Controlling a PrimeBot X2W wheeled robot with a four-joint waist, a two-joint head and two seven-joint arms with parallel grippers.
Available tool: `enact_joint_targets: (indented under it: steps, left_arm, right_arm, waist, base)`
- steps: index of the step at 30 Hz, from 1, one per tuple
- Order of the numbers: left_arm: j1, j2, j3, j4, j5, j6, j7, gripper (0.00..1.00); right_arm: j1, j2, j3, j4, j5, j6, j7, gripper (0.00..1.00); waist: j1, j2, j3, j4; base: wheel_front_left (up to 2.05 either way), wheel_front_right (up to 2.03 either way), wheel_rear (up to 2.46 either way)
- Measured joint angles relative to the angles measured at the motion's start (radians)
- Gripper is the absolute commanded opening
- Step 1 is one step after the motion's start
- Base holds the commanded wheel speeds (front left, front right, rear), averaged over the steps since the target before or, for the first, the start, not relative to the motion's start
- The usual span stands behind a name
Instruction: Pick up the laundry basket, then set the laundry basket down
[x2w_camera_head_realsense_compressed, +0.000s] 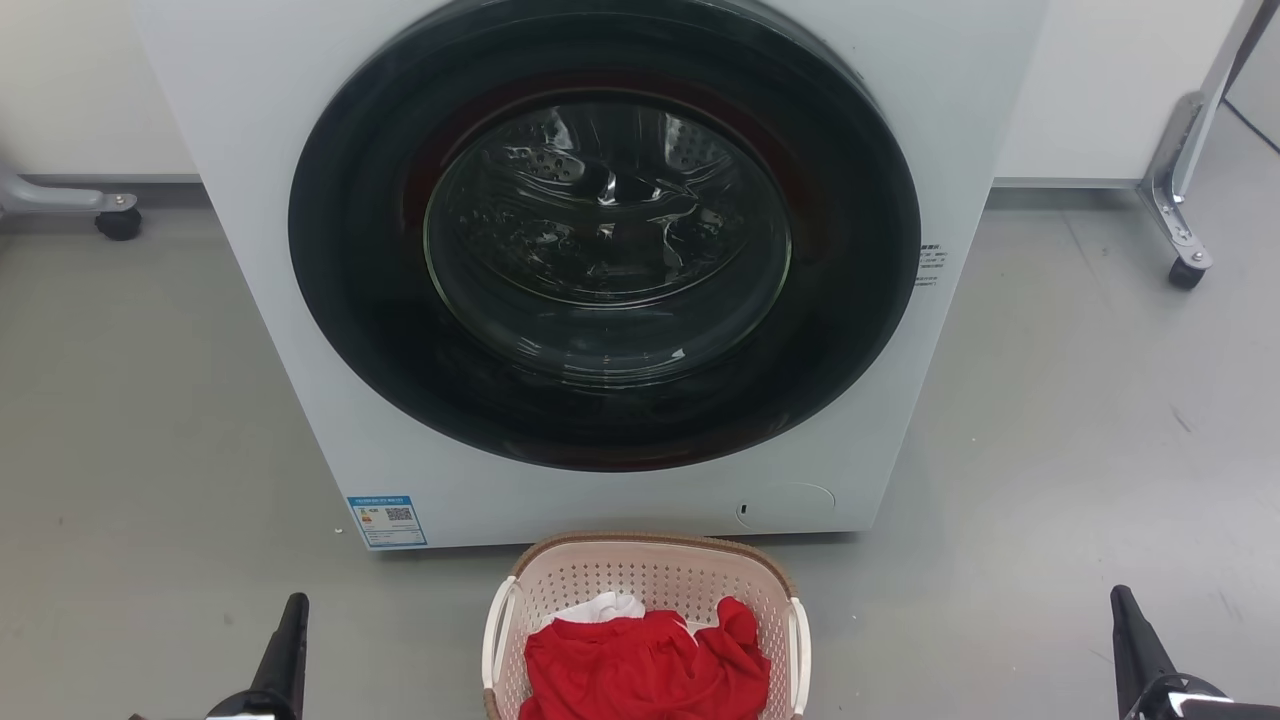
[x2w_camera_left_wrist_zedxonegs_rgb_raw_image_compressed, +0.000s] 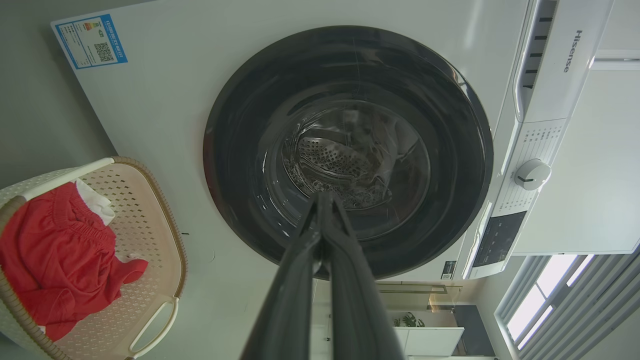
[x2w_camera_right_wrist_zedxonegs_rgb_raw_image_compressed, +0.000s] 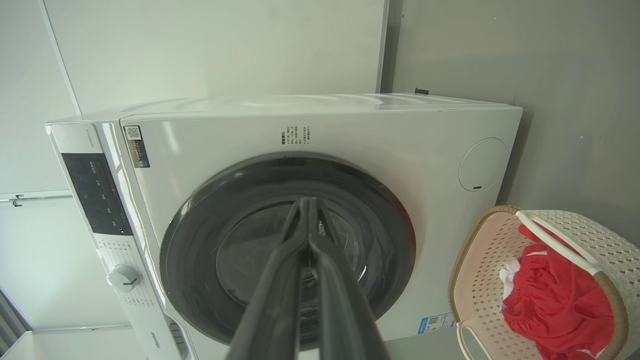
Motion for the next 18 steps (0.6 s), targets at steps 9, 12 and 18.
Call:
enact_joint_targets:
  steps: [9, 12, 18]
  left_arm:
    - [0.0, 0.0, 0.0, 0.0, 0.0, 0.0, 0.0, 1.0]
    - [0.023, -0.007, -0.003, 0.029, 0.0, 0.001, 0.0, 1.0]
    - [0.054, -0.013, -0.026, 0.05, 0.001, 0.002, -0.014, 1.0]
  right_arm:
    - [0.0, 0.0, 0.0, 0.0, 0.0, 0.0, 0.0, 1.0]
    - [0.019, 0.009, 0.004, 0.028, 0.0, -0.002, 0.0, 1.0]
    - [0.049, 0.02, 0.031, 0.05, -0.001, -0.006, -0.017, 1.0]
  waist:
    - [0.0, 0.0, 0.0, 0.0]
    - [0.0, 0.0, 0.0, 0.0]
    - [0.0, 0.0, 0.0, 0.0]
  base:
    - [0.0, 0.0, 0.0]
    - [0.0, 0.0, 0.0]
    - [0.0, 0.0, 0.0]
